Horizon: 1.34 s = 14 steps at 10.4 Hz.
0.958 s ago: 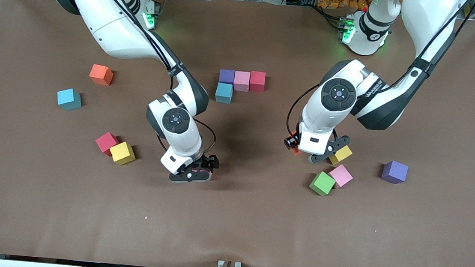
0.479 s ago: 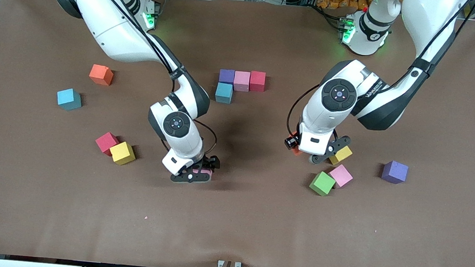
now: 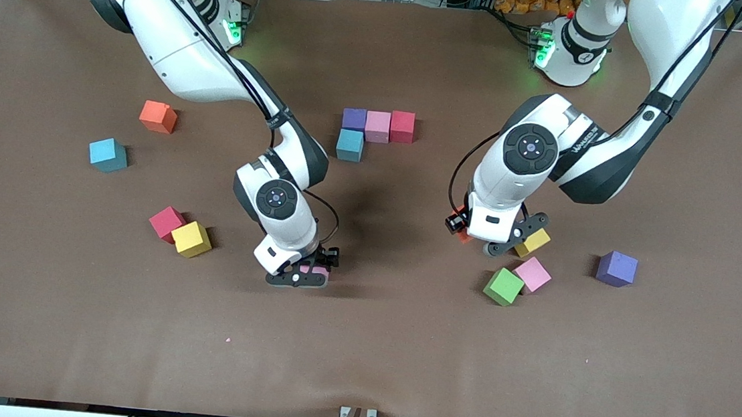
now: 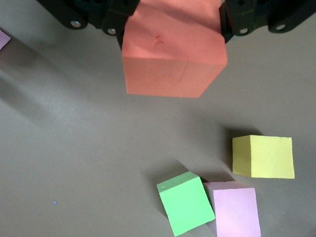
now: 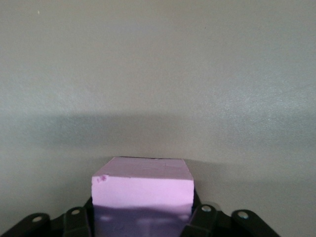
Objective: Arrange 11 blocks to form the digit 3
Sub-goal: 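Close the right gripper on the pink cube and lift it, then carry the pink cube with the right gripper toward the cyan cube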
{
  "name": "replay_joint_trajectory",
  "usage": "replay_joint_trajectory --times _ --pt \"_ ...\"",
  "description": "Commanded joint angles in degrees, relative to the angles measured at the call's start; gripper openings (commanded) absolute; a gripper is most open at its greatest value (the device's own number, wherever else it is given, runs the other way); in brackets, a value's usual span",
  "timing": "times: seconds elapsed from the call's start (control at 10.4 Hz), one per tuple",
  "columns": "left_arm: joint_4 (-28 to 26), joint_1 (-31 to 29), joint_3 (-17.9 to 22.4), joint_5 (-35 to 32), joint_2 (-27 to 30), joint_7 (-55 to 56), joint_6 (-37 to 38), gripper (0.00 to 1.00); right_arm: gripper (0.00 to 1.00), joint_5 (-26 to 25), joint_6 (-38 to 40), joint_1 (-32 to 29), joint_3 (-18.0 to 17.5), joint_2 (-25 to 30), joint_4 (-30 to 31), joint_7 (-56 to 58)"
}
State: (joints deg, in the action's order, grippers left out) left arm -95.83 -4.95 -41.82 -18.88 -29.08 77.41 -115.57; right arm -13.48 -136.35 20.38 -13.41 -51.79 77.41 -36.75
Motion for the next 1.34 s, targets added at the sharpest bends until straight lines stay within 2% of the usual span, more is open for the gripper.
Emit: replay_joint_trajectory --times 0.0,0.1,0.38,0.57,0.77,0.96,1.24 --pt "0.82 0.11 -0.11 -0.63 0.07 0.55 1.22 0.03 0.31 2.75 1.26 1.07 1.46 2.99 -0.16 -0.34" --pt "0.82 0.11 -0.11 -0.63 0.07 0.55 1.22 0.03 0.28 2.75 1.35 0.98 1.37 6.05 3.06 0.01" --pt "0.82 0.2 -0.11 -0.63 0.07 0.55 1.22 0.03 0.27 2.49 -0.05 0.28 0.67 15.72 15.44 -0.6" --pt "0.82 0.37 -0.11 -0.63 0.07 0.9 1.22 0.03 0.27 2.23 -3.81 -5.41 -3.79 21.44 24.68 -0.25" --pt "0.82 0.64 -0.11 -0.37 -0.1 1.52 1.22 0.02 0.27 2.4 -6.81 -5.35 -4.16 23.92 29.53 -2.08" --pt "0.82 1.51 -0.11 -0.19 -0.45 3.62 1.22 0.02 0.27 2.31 -7.35 -5.0 -4.87 23.49 30.34 -5.59" --pt "0.82 3.54 -0.02 -0.19 -1.33 8.27 1.14 0.02 0.27 2.31 -11.12 -1.22 -4.78 24.19 35.94 -6.14"
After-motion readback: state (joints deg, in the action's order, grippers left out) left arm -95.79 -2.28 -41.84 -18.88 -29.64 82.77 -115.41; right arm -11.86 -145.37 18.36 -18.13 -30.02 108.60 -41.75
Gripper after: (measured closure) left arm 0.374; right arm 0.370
